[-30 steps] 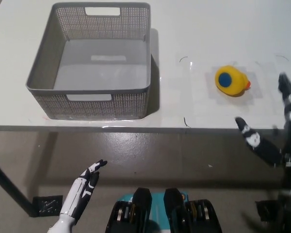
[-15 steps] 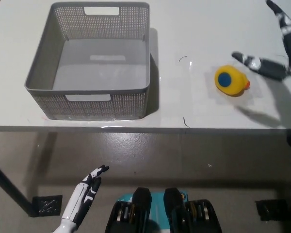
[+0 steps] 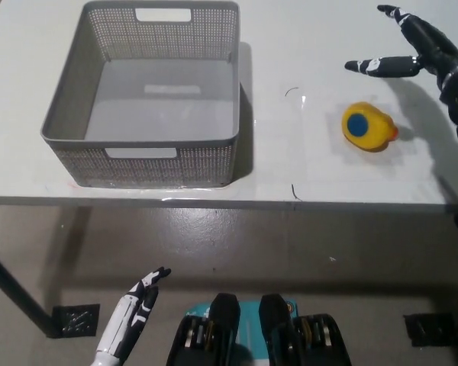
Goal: Use the right hand to pick up a yellow duck toy and place it into a container on the left hand side
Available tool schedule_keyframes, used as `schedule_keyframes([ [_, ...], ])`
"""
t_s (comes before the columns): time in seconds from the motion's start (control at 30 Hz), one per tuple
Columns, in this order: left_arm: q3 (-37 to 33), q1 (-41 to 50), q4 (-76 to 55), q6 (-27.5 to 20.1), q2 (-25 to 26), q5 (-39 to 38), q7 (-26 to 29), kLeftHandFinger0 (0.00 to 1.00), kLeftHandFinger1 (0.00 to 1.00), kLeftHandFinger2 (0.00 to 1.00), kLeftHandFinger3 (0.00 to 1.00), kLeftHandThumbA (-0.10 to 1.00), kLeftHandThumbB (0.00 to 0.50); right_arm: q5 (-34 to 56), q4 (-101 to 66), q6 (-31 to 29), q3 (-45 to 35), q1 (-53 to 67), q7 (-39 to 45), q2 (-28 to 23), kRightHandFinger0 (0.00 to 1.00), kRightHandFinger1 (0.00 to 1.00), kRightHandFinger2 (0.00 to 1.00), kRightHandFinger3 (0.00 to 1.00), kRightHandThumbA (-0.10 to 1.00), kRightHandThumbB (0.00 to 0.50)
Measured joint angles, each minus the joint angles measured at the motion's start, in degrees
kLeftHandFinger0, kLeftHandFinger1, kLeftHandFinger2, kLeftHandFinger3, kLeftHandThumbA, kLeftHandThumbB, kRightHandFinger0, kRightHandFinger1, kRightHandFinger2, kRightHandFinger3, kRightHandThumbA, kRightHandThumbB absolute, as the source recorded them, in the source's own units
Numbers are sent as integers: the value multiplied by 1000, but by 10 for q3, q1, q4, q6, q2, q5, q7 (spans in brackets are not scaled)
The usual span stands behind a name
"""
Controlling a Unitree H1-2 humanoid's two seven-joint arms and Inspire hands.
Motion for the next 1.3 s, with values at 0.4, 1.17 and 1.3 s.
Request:
schedule_keyframes([
  [0.4,-3,0,-1,0,0,1,0,1000,1000,1000,1000,1000,500,0,115,-22,25,-31,34,12,1000,1000,1000,1000,996,500],
  [1.17,-5,-5,-5,-5,7,4,0,1000,1000,1000,1000,1000,500,8,168,-52,28,-30,71,34,1000,1000,1000,1000,973,500],
  [1.3,-5,-7,-7,-5,11,4,0,1000,1000,1000,1000,1000,500,7,174,-55,37,-28,71,39,1000,1000,1000,1000,1000,500],
])
